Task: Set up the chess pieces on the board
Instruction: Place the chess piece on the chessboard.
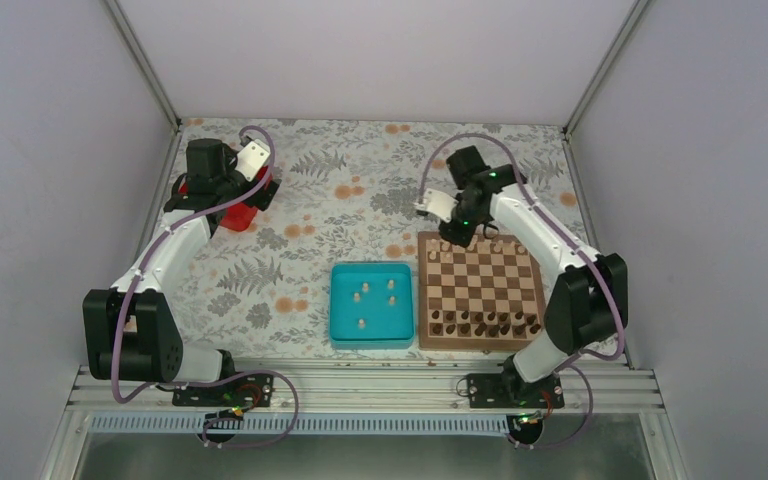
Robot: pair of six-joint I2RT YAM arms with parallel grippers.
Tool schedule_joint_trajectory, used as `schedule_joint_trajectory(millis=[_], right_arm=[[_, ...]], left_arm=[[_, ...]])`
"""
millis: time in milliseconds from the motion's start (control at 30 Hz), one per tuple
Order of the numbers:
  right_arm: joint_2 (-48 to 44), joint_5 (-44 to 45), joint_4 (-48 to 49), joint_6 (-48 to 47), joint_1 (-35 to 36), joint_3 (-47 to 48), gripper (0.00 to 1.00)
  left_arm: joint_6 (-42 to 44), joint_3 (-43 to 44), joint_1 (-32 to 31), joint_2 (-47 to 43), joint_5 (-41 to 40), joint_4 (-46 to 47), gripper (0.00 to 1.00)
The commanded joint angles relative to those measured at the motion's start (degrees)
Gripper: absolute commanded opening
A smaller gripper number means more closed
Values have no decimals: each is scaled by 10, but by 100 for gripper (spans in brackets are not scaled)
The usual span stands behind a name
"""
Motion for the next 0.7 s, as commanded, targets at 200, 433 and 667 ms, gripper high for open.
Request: schedule_joint_trajectory(millis=[200,433,667], right_arm=[[-11,-17,2,-39,-98,-72,7],[9,-21,20,-47,-114,-90,8],[31,-27,40,-52,-121,-97,9]], left_arm=[[-5,5,-1,-1,6,6,100],[-5,5,-2,1,8,6,100],[-5,3,-2,2,7,6,100]])
